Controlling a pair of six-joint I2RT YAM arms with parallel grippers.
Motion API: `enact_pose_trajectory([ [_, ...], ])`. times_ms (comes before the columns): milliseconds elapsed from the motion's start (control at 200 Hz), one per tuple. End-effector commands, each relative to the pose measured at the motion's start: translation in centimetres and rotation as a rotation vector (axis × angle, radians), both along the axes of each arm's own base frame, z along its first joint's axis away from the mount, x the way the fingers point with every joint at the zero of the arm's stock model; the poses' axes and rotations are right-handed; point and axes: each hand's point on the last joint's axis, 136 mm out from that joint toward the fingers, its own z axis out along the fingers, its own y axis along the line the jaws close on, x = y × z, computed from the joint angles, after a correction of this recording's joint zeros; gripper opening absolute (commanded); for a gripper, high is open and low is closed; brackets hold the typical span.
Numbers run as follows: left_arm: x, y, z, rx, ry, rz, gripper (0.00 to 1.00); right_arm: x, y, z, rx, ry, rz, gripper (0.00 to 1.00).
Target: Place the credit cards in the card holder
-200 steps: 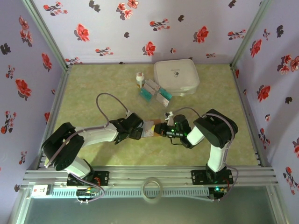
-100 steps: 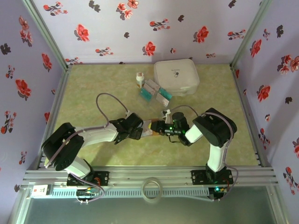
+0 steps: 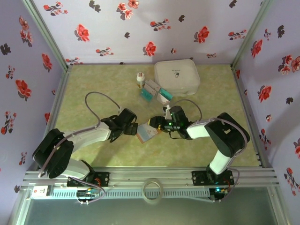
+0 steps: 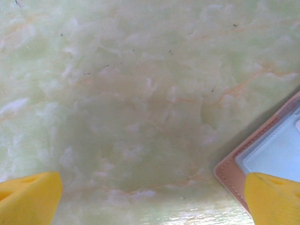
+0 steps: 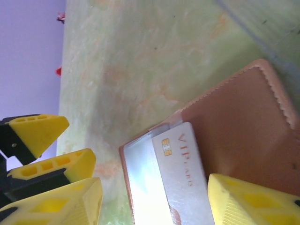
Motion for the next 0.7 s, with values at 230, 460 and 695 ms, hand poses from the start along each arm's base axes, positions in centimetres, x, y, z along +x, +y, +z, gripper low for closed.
enact_pose_trajectory([
  [230,-2.1,1.2,-1.4,-0.01,0.081,0.027,1.0,0.7,-2.2,1.2,-0.256,-0.066,-0.001,0.55],
  [460,-3.0,1.0,-1.8,0.006,0.106,0.024,1.0,1.5,-3.1,0.1,-0.439,-0.047,0.038,0.16],
  [695,-3.1,0.8,-2.4,0.045,0.126,0.017,1.0,1.8,-2.0,-1.4,-0.51,-0.02,0.11,0.02],
])
